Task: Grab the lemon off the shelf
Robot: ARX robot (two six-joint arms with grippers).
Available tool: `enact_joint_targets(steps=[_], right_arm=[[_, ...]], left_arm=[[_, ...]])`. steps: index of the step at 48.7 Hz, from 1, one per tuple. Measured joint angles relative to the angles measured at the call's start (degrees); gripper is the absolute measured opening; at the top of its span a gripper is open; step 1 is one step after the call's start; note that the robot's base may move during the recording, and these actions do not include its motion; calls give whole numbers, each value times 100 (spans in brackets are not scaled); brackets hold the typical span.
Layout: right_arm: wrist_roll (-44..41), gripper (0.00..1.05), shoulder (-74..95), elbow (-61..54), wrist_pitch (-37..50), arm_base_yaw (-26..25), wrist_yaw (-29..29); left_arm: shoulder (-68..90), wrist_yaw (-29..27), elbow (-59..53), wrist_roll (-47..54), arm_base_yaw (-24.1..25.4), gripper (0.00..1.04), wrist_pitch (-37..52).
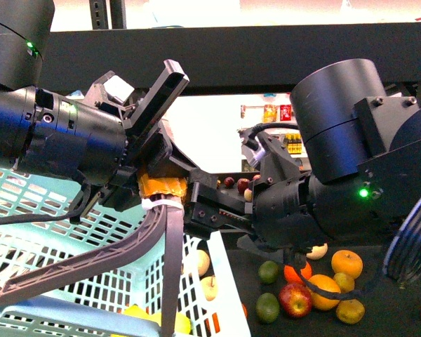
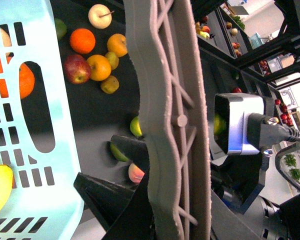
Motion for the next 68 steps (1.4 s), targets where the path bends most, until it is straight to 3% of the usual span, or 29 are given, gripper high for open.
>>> enact_joint_targets(steps=[17, 23, 26, 31, 38, 48, 52, 54, 63, 68], right_arm=[[-1176, 97, -933, -533, 201, -942, 678], [-1462, 97, -1300, -953, 551, -1344, 1178], [-1838, 97, -1720, -1504, 1010, -1587, 1799], [-2159, 97, -2302, -2181, 1493, -1696, 2186], [-2417, 97, -3497, -3292, 1709, -1714, 2293], [-2496, 96, -5536, -4699, 960, -1733, 2667], [-2455, 83, -6492, -5121, 584, -2068, 1779], [-2448, 78, -6894, -5274, 341, -2131, 1622], [-2433, 49, -9226, -5895, -1309, -2181, 1469], [-2430, 26, -9903, -6190, -1412, -2188, 1471]], left_arm=[[0, 31, 0, -9, -37, 10, 0], [0, 26, 0, -9, -37, 10, 0], [0, 7, 0, -9, -35, 10, 0], [0, 15, 0, -9, -37, 10, 0], [0, 28, 0, -9, -42, 10, 0], [0, 22, 0, -17, -39, 10, 0], [0, 22, 0, -17, -42, 10, 0], [0, 24, 0, -15, -42, 10, 0], [0, 20, 0, -20, -39, 10, 0], [0, 28, 0, -24, -44, 10, 0]])
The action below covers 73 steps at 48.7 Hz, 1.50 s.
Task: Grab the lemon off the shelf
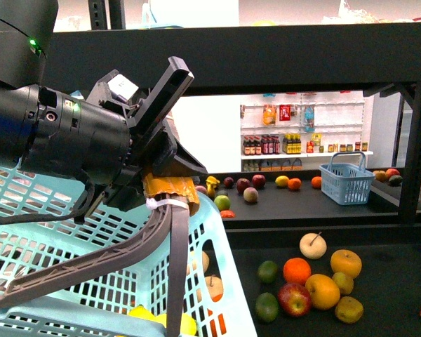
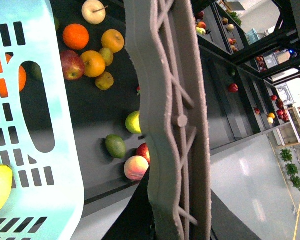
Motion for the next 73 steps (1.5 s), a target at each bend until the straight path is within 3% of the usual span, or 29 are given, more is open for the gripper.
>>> enact_joint_targets(steps=[5, 31, 40, 42, 47, 60, 73], right_arm=[[-7, 2, -79, -105, -2, 0, -2], [15, 3, -330, -291, 11, 0, 0], [20, 31, -332, -291, 11, 0, 0], [20, 40, -332, -291, 11, 0, 0], [20, 59, -334, -291, 11, 0, 0], [24, 98, -334, -291, 11, 0, 0], [26, 97, -334, -291, 11, 0, 0]], left_arm=[[0, 0, 0, -2, -2, 10, 0], [0, -7, 0, -22, -2, 10, 0], [0, -17, -2, -26, -2, 10, 9], [0, -94, -203, -264, -2, 10, 621], [4, -356, -426, -800, 24, 10, 1641], [0, -1231, -420, -1637, 479, 10, 1950], [-74, -2065, -431, -2310, 1322, 10, 2094]])
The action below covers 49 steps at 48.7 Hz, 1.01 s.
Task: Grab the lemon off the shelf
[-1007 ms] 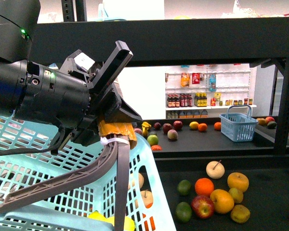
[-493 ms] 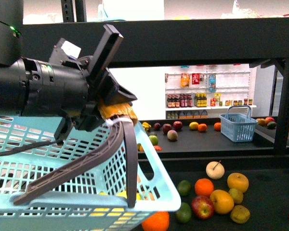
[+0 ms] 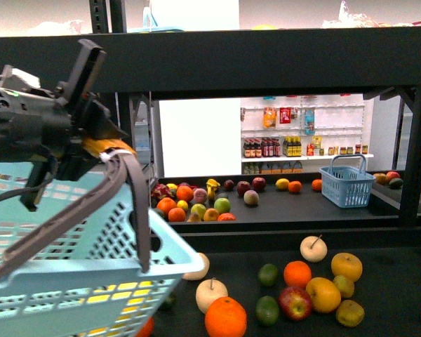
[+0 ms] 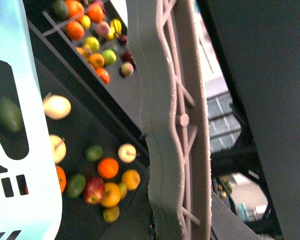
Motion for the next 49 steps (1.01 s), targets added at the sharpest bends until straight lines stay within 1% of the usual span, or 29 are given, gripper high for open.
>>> enact_joint_targets(steps=[11, 16, 21, 29, 39, 49], right_arm=[[0, 97, 0, 0, 0, 0, 0], [0, 97, 0, 0, 0, 0, 0], [0, 97, 0, 0, 0, 0, -2], [0, 97, -2, 0, 0, 0, -2], [4, 97, -2, 0, 0, 0, 0], [13, 97, -2, 0, 0, 0, 0]], left_arm=[[-140, -437, -264, -761, 710, 10, 643], [-105, -807, -544, -1519, 1248, 10, 1331], [81, -968, -595, -1930, 1666, 10, 1943], [470, -1043, -588, -2159, 1967, 9, 2767], [1362, -824, -321, -2728, 2118, 9, 4127], [1943, -763, -258, -2933, 2356, 9, 4885]])
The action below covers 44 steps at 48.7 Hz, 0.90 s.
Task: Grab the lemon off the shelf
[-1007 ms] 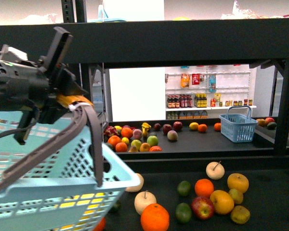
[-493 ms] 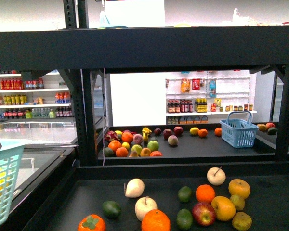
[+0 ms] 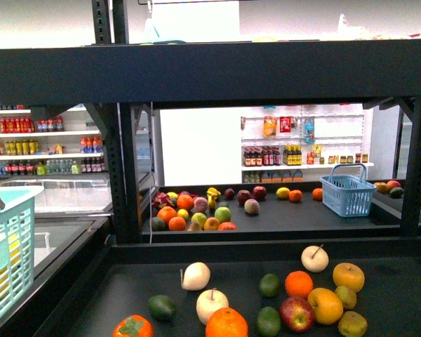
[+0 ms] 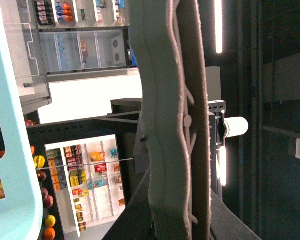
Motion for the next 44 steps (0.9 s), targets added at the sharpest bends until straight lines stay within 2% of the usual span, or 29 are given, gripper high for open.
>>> enact_joint_targets(steps=[8, 34, 36, 42, 44], right_arm=[[2, 97, 0, 0, 0, 0, 0], [2, 97, -2, 0, 0, 0, -2], [0, 97, -2, 0, 0, 0, 0], [2, 97, -2, 0, 0, 0, 0], [2, 97, -2, 0, 0, 0, 0]], left_arm=[[446, 28, -131, -98, 168, 9, 479], [481, 90, -155, -155, 216, 9, 494], [481, 212, -157, -105, 243, 20, 496], [481, 417, -157, -87, 271, 39, 509], [481, 490, -157, -74, 278, 49, 509]])
